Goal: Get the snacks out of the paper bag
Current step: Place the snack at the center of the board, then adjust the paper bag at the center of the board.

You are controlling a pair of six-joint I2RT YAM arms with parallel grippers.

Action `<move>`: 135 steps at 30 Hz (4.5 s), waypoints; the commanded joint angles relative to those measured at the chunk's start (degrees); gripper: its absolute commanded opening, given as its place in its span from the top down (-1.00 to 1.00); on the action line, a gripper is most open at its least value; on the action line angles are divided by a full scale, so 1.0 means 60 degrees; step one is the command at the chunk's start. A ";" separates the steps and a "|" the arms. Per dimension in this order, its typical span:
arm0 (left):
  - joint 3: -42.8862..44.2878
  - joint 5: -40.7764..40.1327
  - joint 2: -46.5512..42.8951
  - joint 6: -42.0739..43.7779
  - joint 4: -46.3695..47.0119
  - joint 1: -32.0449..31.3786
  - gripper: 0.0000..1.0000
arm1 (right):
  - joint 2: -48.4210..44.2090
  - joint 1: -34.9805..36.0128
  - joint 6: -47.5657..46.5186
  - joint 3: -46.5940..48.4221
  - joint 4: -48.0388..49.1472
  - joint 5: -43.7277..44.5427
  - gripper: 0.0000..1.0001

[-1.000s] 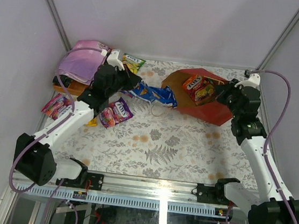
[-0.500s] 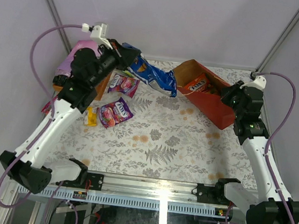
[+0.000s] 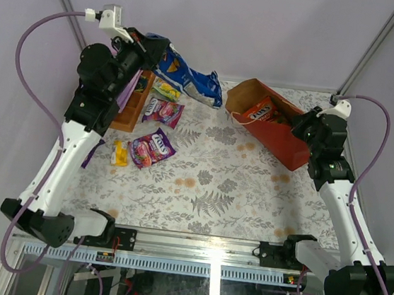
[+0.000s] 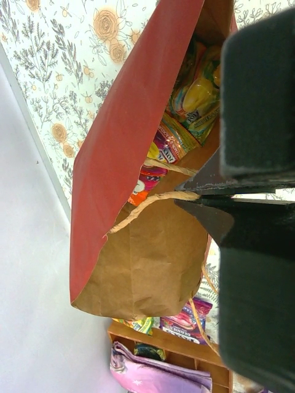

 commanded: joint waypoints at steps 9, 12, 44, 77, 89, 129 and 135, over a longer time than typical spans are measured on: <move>0.0694 0.1762 0.2926 -0.0383 0.1559 0.0319 1.00 | -0.0136 -0.0032 -0.0261 0.0116 0.0390 -0.0867 1.00; 0.0966 0.1680 0.4375 -0.0260 0.2101 0.0318 1.00 | -0.0018 -0.0039 -0.0307 0.0180 0.0321 -0.1136 1.00; -0.0407 -0.2083 0.8838 -0.2563 0.5546 -0.0136 1.00 | 0.0192 -0.0031 -0.0420 0.0072 0.0465 -0.1765 1.00; -0.6196 -0.2032 0.6015 -0.0751 0.6812 -0.2529 -1.00 | 0.0303 -0.0025 -0.0228 -0.0024 0.0757 -0.2691 1.00; -0.6806 -0.2442 0.5393 -0.0334 0.6921 -0.2897 -1.00 | 0.0310 -0.0027 -0.0185 -0.0078 0.0843 -0.2859 1.00; -0.8041 -0.3525 0.4887 -0.0460 0.6993 -0.3468 -1.00 | 0.0205 -0.0025 -0.0215 -0.0209 0.0787 -0.2967 1.00; -0.7902 -0.3507 0.5242 -0.0483 0.6934 -0.3480 -1.00 | 0.0200 -0.0027 -0.0222 -0.0202 0.0777 -0.2969 1.00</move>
